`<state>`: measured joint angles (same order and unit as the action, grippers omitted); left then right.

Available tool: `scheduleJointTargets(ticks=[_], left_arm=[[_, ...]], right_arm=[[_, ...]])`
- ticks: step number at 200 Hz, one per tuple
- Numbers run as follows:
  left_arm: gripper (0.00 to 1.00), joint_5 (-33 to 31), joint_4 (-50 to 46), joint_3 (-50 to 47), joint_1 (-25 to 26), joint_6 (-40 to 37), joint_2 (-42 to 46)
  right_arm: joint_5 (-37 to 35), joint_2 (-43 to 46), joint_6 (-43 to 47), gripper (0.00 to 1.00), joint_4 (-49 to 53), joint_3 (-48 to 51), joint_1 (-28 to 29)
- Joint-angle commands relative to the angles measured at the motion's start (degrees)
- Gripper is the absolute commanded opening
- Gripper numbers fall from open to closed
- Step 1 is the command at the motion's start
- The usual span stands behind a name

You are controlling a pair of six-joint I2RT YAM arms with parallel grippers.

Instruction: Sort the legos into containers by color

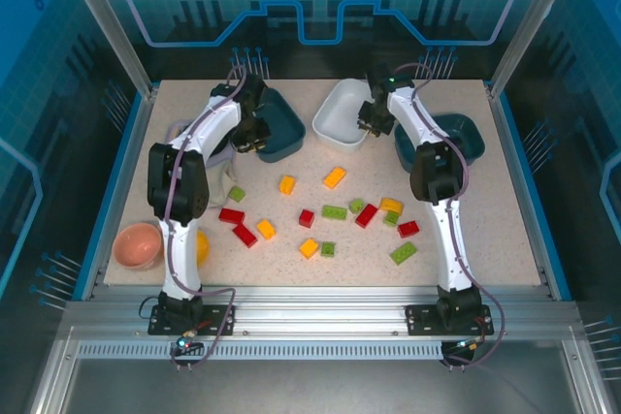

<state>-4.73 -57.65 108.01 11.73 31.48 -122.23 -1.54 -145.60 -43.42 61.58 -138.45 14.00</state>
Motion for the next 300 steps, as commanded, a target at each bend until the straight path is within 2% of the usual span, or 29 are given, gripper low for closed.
scheduleJointTargets(ticks=[1, 45, 71, 103, 141, 169, 188, 234, 253, 276, 300], left_arm=[[0.19, -1.61, -0.54, 4.79, -0.39, 1.68, 0.79], [0.21, 0.62, -1.47, 17.49, -1.74, 10.53, -9.65], [0.21, 2.19, -2.72, 25.19, -2.63, 13.52, -16.15], [0.22, 5.68, -1.36, 31.24, -3.11, 14.44, -21.40], [0.22, 13.25, 0.91, 33.66, -2.70, 12.25, -25.64], [0.21, 16.78, 1.07, 32.38, -0.05, 6.12, -25.52], [0.19, 16.51, -0.99, 31.53, 2.03, 1.67, -24.83], [0.12, 16.59, -0.57, 19.30, 6.55, -8.18, -18.24], [0.06, 16.53, 0.55, 13.29, 7.17, -9.19, -14.54], [0.06, 14.17, 2.83, 6.45, 7.13, -10.07, -9.19], [0.07, 10.75, 2.90, 4.37, 6.28, -10.28, -6.08]], right_arm=[[-3.21, -0.24, 5.10, 0.13, 3.94, -1.66, 1.38], [-6.45, 2.99, 11.61, 0.09, 3.26, 1.11, 2.50], [-6.41, 2.30, 14.43, 0.09, 3.63, -1.06, 2.96], [-4.20, -0.20, 15.03, 0.09, 4.40, -4.63, 2.86], [-1.61, -1.13, 16.74, 0.09, 3.72, -5.73, 2.54], [-1.10, -0.77, 17.49, 0.09, 4.45, -5.48, 2.01], [-1.01, 0.80, 17.23, 0.08, 4.60, -3.29, 0.55], [0.31, 3.56, 20.46, 0.08, 5.73, 0.22, -2.30], [1.95, 3.70, 21.77, 0.08, 5.90, 1.11, -2.51], [3.81, 3.16, 21.95, 0.09, 6.09, 1.17, -1.51], [5.01, 3.11, 21.80, 0.08, 5.96, 1.26, 0.69]])
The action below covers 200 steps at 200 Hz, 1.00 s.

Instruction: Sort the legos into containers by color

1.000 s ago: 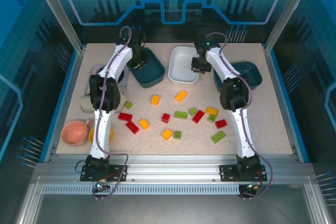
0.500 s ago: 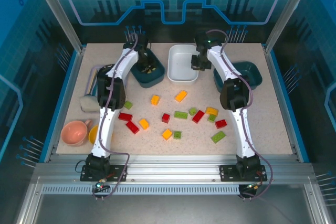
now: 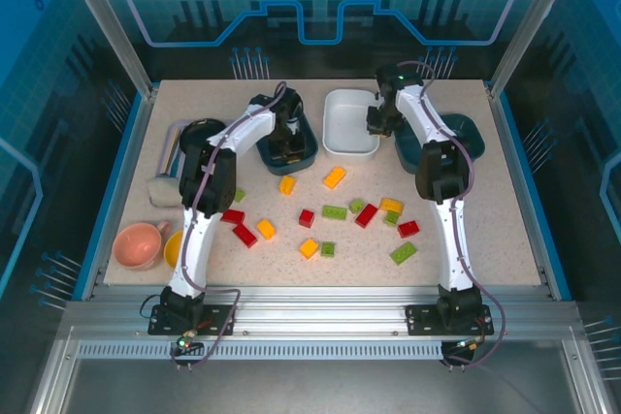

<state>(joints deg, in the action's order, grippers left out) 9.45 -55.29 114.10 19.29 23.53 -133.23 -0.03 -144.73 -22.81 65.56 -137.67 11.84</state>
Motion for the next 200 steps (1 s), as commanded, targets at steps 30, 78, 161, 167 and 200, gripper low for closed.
scheduleJointTargets(ticks=[30, 78, 161, 167, 200], left_arm=[[0.13, -5.69, 0.94, -1.16, -2.90, 0.26, 6.84], [0.22, -4.32, 1.73, 0.66, -2.90, 2.19, 10.60], [0.37, -1.28, 8.92, -9.50, -2.85, 10.64, 22.84], [0.38, -0.92, 9.90, -10.85, -2.85, 11.19, 23.72], [0.42, -0.05, 13.88, -18.46, -2.77, 13.04, 29.33]], right_arm=[[2.67, 4.77, -0.64, 0.16, 1.32, 2.90, 3.51], [0.94, 14.83, -2.89, 0.50, -2.95, 7.09, 0.11], [1.43, 17.60, -18.56, 0.61, -10.29, 17.27, -14.87], [1.40, 16.13, -18.75, 0.61, -9.83, 15.77, -15.16], [0.51, 7.90, -20.24, 0.61, -6.44, 6.89, -16.30]])
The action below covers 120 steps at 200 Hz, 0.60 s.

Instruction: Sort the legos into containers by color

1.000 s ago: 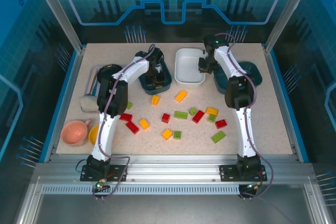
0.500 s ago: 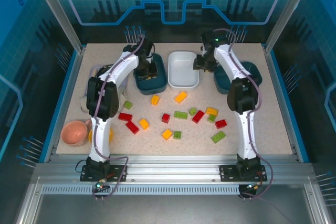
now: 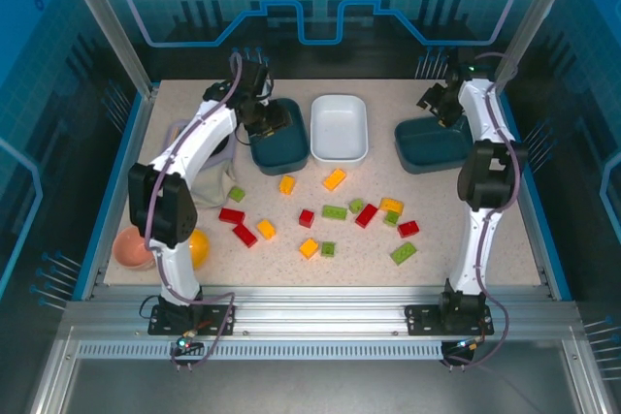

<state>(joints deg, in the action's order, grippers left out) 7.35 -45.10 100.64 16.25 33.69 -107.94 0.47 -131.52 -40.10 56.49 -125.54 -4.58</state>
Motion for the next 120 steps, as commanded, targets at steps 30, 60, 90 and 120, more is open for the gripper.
scheduleJointTargets(ticks=[30, 60, 90, 120], left_arm=[[0.43, 2.15, 4.24, -8.84, 0.27, 2.98, 7.46], [0.43, 1.93, 4.55, -11.71, 0.27, 2.87, 9.84], [0.43, 1.74, 4.14, -13.25, 0.27, 2.53, 11.54], [0.43, 1.17, 3.53, -14.64, 0.18, 1.90, 12.47]], right_arm=[[-0.38, -10.61, -2.73, 0.57, 4.41, -11.03, -0.20], [-0.20, -14.07, -1.31, 0.43, 5.98, -14.13, 0.18], [-1.55, -12.37, 2.17, 0.19, 5.94, -12.54, 2.03], [-2.22, -7.69, 8.69, 0.06, 4.94, -7.01, 6.19]])
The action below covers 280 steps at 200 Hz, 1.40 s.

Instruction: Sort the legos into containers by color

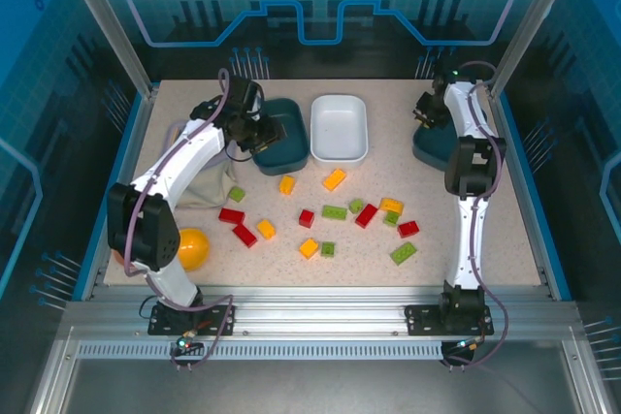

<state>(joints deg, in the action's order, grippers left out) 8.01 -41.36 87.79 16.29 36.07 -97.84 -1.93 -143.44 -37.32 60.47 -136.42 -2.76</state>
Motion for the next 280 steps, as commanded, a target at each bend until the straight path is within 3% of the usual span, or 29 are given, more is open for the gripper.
scheduleJointTargets(ticks=[1, 71, 123, 166, 192, 217, 252, 280], left_arm=[[0.43, 0.47, -0.21, -1.81, 0.14, -0.48, 2.38], [0.42, 0.71, 1.74, -7.27, 0.14, -0.65, 4.59], [0.42, 1.04, 2.24, -9.11, 0.14, -0.74, 5.93], [0.42, 1.43, 2.49, -9.96, 0.14, -0.66, 7.03], [0.42, 1.83, 2.47, -10.35, 0.25, -0.48, 7.45], [0.43, 1.83, 2.68, -10.73, 0.56, -0.29, 8.35], [0.46, 3.20, 5.12, -12.44, 1.76, -0.17, 11.33], [0.54, 5.84, 10.17, -15.95, 4.74, 0.33, 14.88]], right_arm=[[0.23, 4.35, 6.02, 0.06, 0.92, 4.14, 4.58], [7.56, 12.44, 12.38, 0.03, -2.80, 16.05, 15.13], [11.58, 12.46, 13.32, 0.07, -2.60, 15.75, 15.88], [8.19, 12.20, 14.45, 0.09, -1.22, 15.83, 15.31], [8.98, 12.00, 14.89, 0.32, -1.27, 15.39, 14.60], [8.66, 14.33, 14.96, 0.46, -1.39, 15.66, 14.56], [2.23, 25.26, 11.13, 0.53, -3.46, 23.58, 14.42], [-2.28, 41.51, 2.79, 0.54, -8.75, 42.77, 13.69]])
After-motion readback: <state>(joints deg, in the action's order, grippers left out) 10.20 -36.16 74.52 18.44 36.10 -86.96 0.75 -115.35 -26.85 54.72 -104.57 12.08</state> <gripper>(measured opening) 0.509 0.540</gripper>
